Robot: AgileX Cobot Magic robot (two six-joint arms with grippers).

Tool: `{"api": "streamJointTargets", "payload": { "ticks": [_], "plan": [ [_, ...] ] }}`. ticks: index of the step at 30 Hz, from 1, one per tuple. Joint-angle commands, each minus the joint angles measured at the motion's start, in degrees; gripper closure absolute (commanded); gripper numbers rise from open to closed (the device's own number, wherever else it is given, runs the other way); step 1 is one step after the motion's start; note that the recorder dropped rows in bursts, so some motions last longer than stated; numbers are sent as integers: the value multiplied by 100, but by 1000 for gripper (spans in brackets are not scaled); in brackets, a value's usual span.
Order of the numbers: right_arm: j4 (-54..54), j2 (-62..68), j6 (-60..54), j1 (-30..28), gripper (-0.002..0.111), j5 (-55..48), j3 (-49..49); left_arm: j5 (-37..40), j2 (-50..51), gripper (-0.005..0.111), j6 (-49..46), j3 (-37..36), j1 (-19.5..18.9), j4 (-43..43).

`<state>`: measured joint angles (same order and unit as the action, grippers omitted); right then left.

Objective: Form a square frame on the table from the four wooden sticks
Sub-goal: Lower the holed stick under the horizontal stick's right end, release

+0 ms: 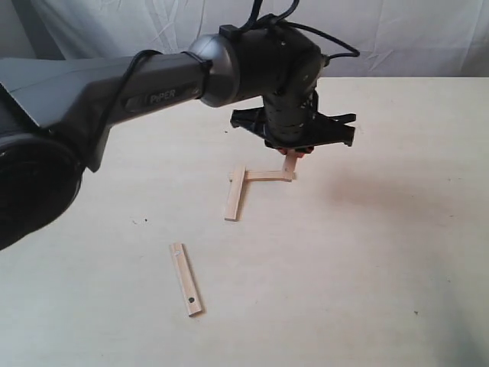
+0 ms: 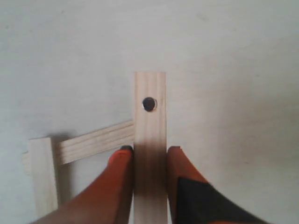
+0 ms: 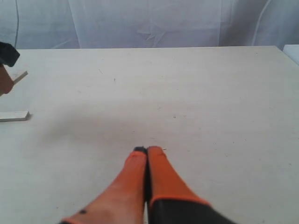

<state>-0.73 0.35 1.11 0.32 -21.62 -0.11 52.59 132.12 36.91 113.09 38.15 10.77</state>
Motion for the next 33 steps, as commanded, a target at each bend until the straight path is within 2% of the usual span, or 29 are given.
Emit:
{"api": "streamJointTargets", "payload": {
  "ticks": [1, 14, 19, 21, 23, 26, 33],
  "plan": [
    [0, -35, -7, -32, 109, 86, 11, 135, 203, 107, 342, -7, -190, -258],
    [23, -35, -7, -32, 109, 70, 11, 79, 699, 107, 824, -7, -210, -990],
    [23, -35, -7, -32, 109, 70, 11, 68, 699, 107, 824, -7, -210, -1003],
    [23, -35, -7, -32, 109, 70, 11, 68, 699, 100, 812, -7, -210, -1003],
    [23, -35, -7, -32, 109, 70, 11, 68, 699, 84, 812, -7, -210, -1003],
    [23, -35, -7, -32, 109, 85, 11, 68, 699, 71, 812, -7, -210, -1003],
    [23, -35, -7, -32, 109, 85, 11, 109, 402, 69, 386, -7, -210, -1004]
  ]
}}
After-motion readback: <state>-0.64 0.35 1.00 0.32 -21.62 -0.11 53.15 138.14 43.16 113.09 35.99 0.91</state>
